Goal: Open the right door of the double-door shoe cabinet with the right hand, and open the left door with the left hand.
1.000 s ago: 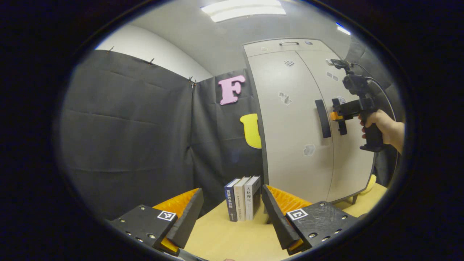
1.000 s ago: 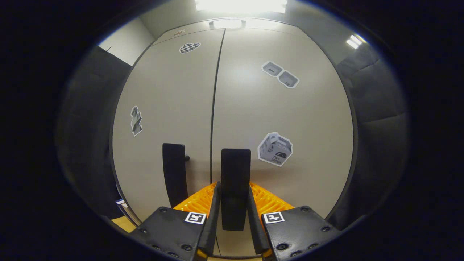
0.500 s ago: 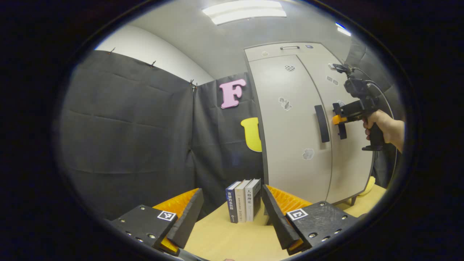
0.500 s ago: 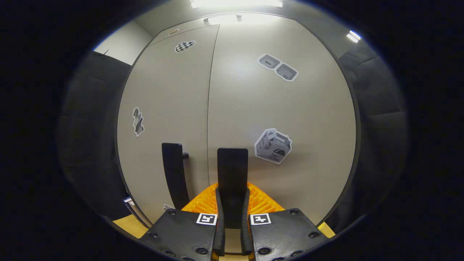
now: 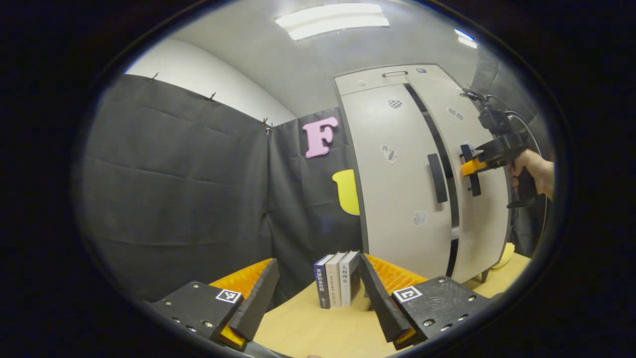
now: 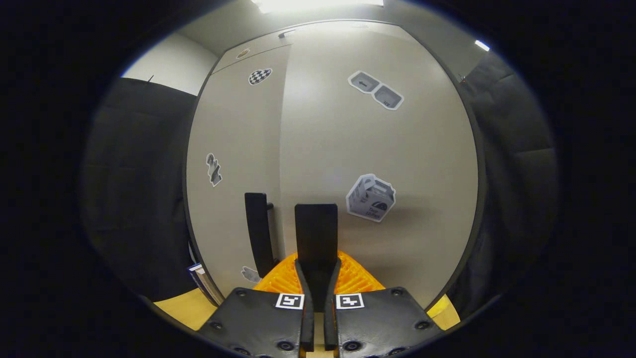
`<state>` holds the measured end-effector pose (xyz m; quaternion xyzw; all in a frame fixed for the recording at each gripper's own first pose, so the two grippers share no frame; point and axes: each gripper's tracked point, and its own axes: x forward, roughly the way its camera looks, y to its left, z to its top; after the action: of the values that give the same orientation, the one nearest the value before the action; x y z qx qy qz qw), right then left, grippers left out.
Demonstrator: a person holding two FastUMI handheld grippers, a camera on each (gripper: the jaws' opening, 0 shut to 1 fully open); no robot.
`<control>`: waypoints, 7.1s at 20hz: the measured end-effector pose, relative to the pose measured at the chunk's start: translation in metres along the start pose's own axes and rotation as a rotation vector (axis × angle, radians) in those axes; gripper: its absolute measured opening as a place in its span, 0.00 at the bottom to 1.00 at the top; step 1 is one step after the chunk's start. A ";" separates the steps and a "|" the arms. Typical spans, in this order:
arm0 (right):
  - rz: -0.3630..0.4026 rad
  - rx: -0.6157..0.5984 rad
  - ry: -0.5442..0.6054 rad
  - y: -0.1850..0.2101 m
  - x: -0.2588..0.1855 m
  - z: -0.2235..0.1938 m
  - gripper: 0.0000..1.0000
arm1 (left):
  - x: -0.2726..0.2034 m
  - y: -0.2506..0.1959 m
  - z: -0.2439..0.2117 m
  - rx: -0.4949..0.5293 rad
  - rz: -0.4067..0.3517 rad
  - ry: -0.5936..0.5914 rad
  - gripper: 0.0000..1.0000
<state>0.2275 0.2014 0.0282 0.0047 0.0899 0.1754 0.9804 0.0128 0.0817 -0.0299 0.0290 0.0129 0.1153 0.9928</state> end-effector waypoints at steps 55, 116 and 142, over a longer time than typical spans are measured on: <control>-0.373 0.026 -0.013 -0.247 -0.306 -0.028 0.98 | 0.058 -0.275 0.084 -0.078 -0.591 -0.040 0.94; -0.457 0.032 0.079 -0.262 -0.324 -0.081 0.98 | 0.134 -0.211 0.102 -0.241 -0.484 0.098 0.15; -0.336 0.016 0.138 -0.207 -0.272 -0.104 0.98 | 0.117 -0.083 0.066 -0.202 -0.352 0.155 0.12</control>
<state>0.0295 -0.0892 -0.0355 -0.0144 0.1579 0.0081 0.9873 0.1480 0.0244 0.0283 -0.0822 0.0824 -0.0573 0.9915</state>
